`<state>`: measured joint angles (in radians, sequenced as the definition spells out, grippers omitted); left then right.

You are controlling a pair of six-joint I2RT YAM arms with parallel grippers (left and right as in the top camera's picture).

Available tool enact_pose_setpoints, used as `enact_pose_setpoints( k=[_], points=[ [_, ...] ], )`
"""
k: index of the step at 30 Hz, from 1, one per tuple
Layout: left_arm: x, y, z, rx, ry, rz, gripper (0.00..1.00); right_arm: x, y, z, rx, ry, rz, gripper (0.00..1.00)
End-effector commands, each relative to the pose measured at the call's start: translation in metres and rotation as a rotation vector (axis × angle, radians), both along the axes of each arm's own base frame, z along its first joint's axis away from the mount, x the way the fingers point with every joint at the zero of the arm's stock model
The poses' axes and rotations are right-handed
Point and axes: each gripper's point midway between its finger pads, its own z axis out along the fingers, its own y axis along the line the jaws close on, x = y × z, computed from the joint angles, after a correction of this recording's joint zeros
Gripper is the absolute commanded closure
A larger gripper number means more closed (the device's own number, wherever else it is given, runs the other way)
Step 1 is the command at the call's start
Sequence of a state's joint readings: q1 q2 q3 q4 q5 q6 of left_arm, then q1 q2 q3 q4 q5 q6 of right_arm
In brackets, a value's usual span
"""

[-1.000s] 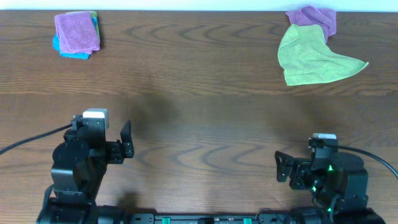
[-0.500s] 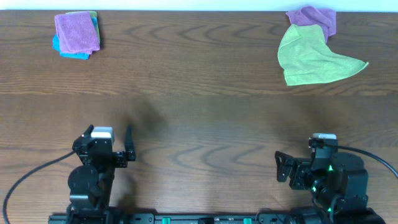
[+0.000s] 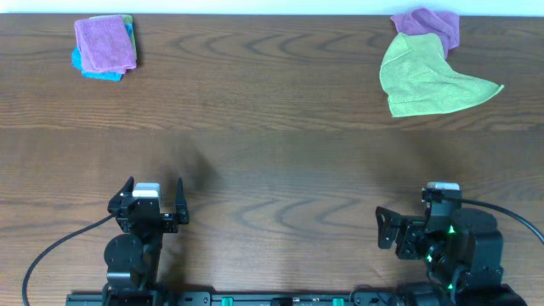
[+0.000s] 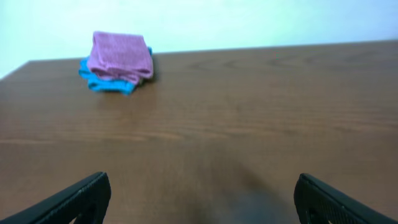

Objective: Fold the cloth

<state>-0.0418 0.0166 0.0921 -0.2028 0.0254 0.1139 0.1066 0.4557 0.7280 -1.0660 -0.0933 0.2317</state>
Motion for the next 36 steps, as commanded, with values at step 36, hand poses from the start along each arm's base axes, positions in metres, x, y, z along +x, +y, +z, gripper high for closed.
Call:
enact_pose_setpoints(
  k=[36],
  points=[
    [0.0008, 0.0058, -0.0130, 0.035, 0.017, 0.025, 0.05, 0.0000, -0.0109, -0.0008, -0.057, -0.005, -0.028, 0.01]
  ],
)
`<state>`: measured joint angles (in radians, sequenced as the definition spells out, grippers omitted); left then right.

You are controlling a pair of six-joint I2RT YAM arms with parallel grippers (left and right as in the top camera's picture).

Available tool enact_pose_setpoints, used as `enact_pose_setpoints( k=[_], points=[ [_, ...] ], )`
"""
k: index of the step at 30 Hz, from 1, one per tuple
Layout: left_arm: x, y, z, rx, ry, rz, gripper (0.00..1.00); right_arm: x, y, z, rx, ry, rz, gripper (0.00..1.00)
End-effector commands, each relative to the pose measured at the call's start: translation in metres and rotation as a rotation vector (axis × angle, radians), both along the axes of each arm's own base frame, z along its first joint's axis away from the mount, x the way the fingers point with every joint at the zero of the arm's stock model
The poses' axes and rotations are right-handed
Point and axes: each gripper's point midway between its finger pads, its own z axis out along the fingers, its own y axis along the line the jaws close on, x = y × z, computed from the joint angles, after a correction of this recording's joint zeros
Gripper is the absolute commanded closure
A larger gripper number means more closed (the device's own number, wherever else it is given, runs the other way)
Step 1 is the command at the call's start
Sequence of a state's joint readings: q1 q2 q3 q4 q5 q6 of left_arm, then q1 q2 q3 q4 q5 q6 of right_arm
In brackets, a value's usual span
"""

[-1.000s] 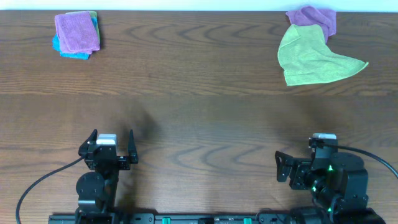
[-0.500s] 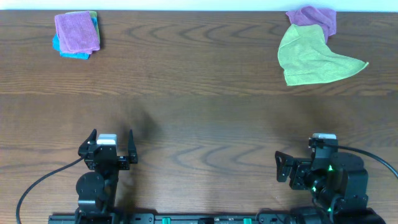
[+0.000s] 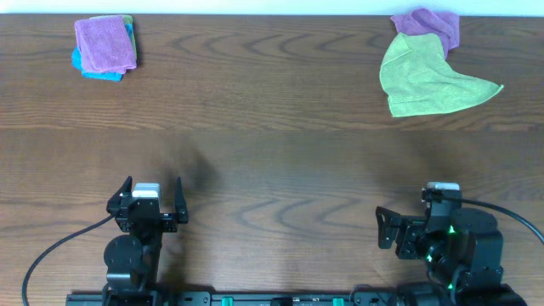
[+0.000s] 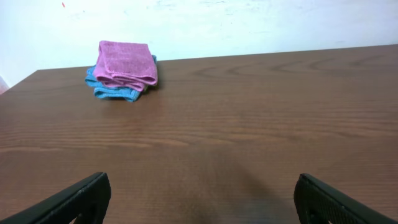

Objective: Fold the cloth

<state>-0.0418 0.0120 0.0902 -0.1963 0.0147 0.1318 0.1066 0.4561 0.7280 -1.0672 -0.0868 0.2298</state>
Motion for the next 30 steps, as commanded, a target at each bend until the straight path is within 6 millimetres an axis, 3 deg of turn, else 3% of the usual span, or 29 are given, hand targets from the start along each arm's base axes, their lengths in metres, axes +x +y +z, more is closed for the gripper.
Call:
enact_pose_setpoints(
  k=[1, 7, 12, 30],
  points=[
    [0.001, 0.004, -0.015, 0.015, 0.027, 0.019, 0.05, 0.000, -0.013, -0.001, -0.069, -0.008, -0.033, 0.01],
    [0.001, 0.004, -0.014, 0.015, 0.026, 0.019, 0.05, 0.016, -0.040, 0.014, -0.292, -0.133, -0.042, 0.01],
    [0.001, 0.004, -0.015, 0.015, 0.027, 0.019, 0.04, 0.026, -0.043, 0.015, -0.421, -0.261, 0.034, 0.01],
    [0.001, 0.004, -0.015, 0.016, 0.027, 0.019, 0.05, 0.023, -0.042, -0.052, -0.417, -0.345, 0.025, 0.01]
  ],
)
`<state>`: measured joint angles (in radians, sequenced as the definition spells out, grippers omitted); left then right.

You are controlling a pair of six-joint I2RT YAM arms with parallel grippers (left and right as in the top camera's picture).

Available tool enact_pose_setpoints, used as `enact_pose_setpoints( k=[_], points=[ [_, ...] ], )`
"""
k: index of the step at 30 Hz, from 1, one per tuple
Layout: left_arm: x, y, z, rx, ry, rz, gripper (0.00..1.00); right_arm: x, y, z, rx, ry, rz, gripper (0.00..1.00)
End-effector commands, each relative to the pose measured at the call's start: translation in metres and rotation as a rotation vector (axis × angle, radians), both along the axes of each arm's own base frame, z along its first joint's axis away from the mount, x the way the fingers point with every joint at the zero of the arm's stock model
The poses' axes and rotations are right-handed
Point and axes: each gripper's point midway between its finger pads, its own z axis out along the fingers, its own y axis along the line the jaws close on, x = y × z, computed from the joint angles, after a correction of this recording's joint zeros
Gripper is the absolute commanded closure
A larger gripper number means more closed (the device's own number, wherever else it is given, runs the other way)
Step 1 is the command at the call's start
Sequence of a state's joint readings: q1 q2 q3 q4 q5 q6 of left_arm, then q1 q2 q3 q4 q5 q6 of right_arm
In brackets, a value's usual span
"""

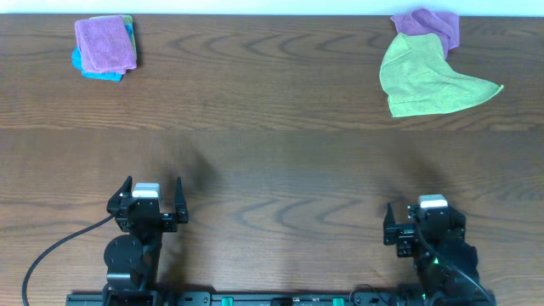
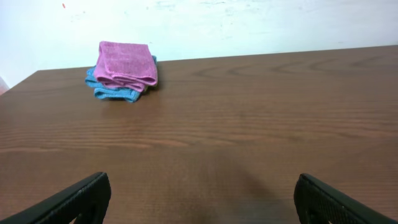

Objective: Fold the cloth

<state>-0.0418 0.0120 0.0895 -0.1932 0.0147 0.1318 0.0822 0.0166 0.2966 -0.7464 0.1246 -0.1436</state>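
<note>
An unfolded green cloth (image 1: pixel 425 78) lies crumpled at the far right of the table, with a purple cloth (image 1: pixel 427 24) partly under its far edge. My left gripper (image 1: pixel 154 189) rests open near the front left edge; in the left wrist view its fingers (image 2: pixel 74 200) stand wide apart over bare wood, and the gripper (image 2: pixel 202 200) holds nothing. My right gripper (image 1: pixel 423 223) sits at the front right, pointing up the table, its jaws apart and empty. Both grippers are far from the cloths.
A folded stack sits at the far left corner, a purple cloth (image 1: pixel 104 44) on top of a blue one (image 2: pixel 112 90). The brown wooden table (image 1: pixel 272 161) stretches between the arms and the cloths. A white wall lies beyond the far edge.
The right arm has changed pose: it was turned sideways with its bulk to the right, and now sits straight and closer to the front edge. The left arm and cloths are unchanged.
At first the left wrist view was blurred, with the folded stack slightly higher and further left in it. A second ago that view was sharp and still. The right arm stayed skewed at both moments and now stands straight. No cloth has moved.
</note>
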Motion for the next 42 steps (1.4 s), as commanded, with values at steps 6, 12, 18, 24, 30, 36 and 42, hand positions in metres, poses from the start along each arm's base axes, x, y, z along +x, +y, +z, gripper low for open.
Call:
enact_pose_setpoints(
  k=[6, 12, 18, 24, 30, 36, 42],
  points=[
    [0.000, 0.004, -0.015, 0.015, 0.029, 0.019, 0.04, 0.000, -0.003, -0.025, -0.023, 0.049, -0.008, 0.01],
    [0.000, 0.004, -0.015, 0.016, 0.029, 0.019, 0.05, 0.003, -0.003, -0.048, -0.025, 0.089, -0.007, 0.01],
    [0.000, 0.004, -0.015, 0.016, 0.029, 0.019, 0.05, 0.001, -0.002, -0.052, -0.034, 0.103, 0.006, 0.01],
    [0.000, 0.004, -0.015, 0.015, 0.029, 0.019, 0.05, 0.001, -0.001, -0.052, -0.033, 0.103, 0.007, 0.01],
    [0.000, 0.004, -0.015, 0.016, 0.029, 0.019, 0.04, 0.001, -0.001, -0.052, -0.034, 0.103, 0.007, 0.01],
    [0.000, 0.004, -0.015, 0.015, 0.029, 0.019, 0.05, 0.001, -0.001, -0.052, -0.033, 0.103, 0.007, 0.01],
    [0.000, 0.004, -0.015, 0.015, 0.029, 0.019, 0.05, 0.001, -0.001, -0.052, -0.033, 0.103, 0.007, 0.01]
  ],
)
